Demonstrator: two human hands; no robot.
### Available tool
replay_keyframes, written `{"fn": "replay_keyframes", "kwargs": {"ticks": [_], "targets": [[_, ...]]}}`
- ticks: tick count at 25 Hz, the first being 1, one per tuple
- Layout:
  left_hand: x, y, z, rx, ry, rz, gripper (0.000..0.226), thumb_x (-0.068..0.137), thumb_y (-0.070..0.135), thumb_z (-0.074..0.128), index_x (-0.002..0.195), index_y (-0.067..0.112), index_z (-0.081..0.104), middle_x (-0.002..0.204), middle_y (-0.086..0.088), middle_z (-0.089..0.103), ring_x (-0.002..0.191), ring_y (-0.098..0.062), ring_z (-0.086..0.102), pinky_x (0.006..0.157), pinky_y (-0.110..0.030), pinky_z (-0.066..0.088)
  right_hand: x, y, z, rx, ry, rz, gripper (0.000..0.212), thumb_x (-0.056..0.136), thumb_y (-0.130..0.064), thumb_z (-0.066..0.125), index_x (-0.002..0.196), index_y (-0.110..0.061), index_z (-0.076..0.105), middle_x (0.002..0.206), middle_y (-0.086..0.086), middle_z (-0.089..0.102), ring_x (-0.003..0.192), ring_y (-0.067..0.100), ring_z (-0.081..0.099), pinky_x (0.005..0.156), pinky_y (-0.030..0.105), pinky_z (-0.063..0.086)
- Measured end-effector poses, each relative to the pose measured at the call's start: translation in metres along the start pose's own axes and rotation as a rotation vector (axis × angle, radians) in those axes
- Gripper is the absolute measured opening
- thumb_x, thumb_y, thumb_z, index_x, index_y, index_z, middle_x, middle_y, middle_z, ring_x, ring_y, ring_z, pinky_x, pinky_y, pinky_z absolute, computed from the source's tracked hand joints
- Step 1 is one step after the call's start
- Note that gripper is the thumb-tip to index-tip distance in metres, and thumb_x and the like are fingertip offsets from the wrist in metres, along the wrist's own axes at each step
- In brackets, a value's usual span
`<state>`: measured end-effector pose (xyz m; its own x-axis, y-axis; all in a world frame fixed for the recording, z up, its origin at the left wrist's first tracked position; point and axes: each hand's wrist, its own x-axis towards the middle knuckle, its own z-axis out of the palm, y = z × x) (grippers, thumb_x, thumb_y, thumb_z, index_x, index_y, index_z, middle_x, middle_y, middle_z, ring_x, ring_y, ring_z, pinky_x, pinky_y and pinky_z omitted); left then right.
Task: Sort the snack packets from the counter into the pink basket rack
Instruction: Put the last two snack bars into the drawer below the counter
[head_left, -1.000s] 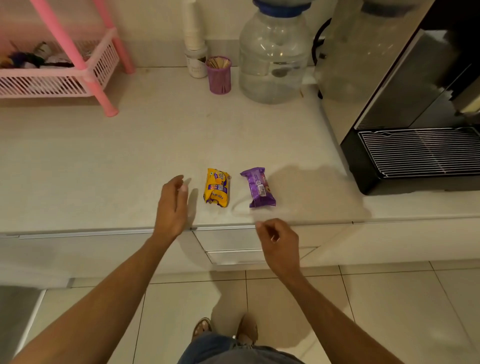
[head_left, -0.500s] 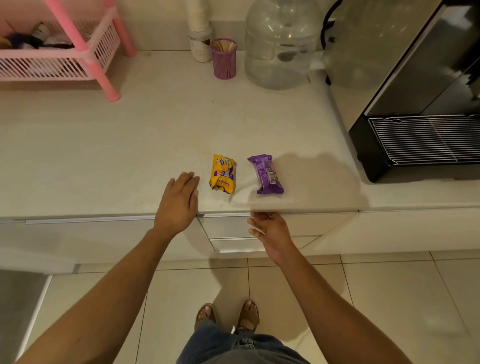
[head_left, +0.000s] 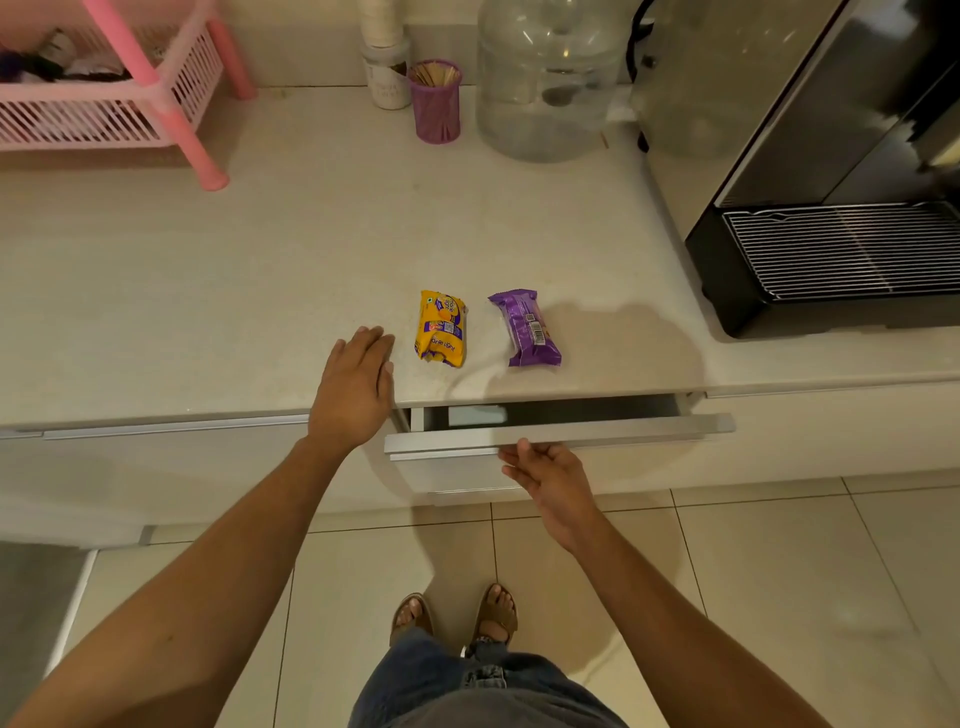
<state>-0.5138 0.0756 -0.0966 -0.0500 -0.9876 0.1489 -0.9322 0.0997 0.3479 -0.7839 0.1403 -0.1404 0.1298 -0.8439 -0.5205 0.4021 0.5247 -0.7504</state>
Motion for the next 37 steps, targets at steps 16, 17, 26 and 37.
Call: {"fn": "replay_keyframes", "kwargs": {"ticks": [16, 17, 26, 37], "targets": [[0.000, 0.001, -0.002, -0.016, 0.015, 0.036, 0.041, 0.096, 0.017, 0.038, 0.126, -0.004, 0.055, 0.131, -0.023, 0.054, 0.118, -0.038, 0.050, 0.099, -0.042, 0.035, -0.106, 0.038, -0.041, -0.057, -0.055, 0.129, 0.041, 0.068, -0.023, 0.080, 0.097, 0.005, 0.071, 0.098, 0.023, 0.071, 0.093, 0.030, 0.070, 0.084, 0.036, 0.058], [0.000, 0.001, -0.001, -0.020, 0.013, 0.038, 0.041, 0.095, 0.017, 0.038, 0.126, -0.004, 0.055, 0.131, -0.023, 0.054, 0.118, -0.038, 0.051, 0.099, -0.042, 0.034, -0.110, 0.039, -0.042, -0.074, -0.053, 0.135, 0.040, 0.068, -0.024, 0.081, 0.096, 0.003, 0.072, 0.098, 0.023, 0.072, 0.095, 0.031, 0.070, 0.086, 0.038, 0.058], [0.008, 0.016, -0.020, -0.375, -0.048, -0.251, 0.045, 0.090, 0.008, 0.052, 0.135, 0.011, 0.048, 0.139, -0.010, 0.051, 0.126, -0.029, 0.046, 0.107, -0.041, 0.038, -0.127, -0.021, -0.060, -0.678, -0.168, 0.258, 0.048, 0.079, -0.053, 0.070, 0.088, -0.006, 0.075, 0.089, 0.009, 0.077, 0.085, 0.022, 0.075, 0.071, 0.029, 0.060], [0.043, 0.074, -0.033, -0.493, 0.011, -0.311, 0.064, 0.086, 0.042, 0.065, 0.140, 0.019, 0.041, 0.137, -0.015, 0.045, 0.120, -0.031, 0.050, 0.099, -0.043, 0.043, 0.010, -0.118, 0.034, -1.016, 0.326, -0.521, 0.039, 0.087, -0.033, 0.070, 0.117, -0.012, 0.058, 0.113, 0.004, 0.066, 0.092, 0.019, 0.066, 0.083, 0.033, 0.052]]}}
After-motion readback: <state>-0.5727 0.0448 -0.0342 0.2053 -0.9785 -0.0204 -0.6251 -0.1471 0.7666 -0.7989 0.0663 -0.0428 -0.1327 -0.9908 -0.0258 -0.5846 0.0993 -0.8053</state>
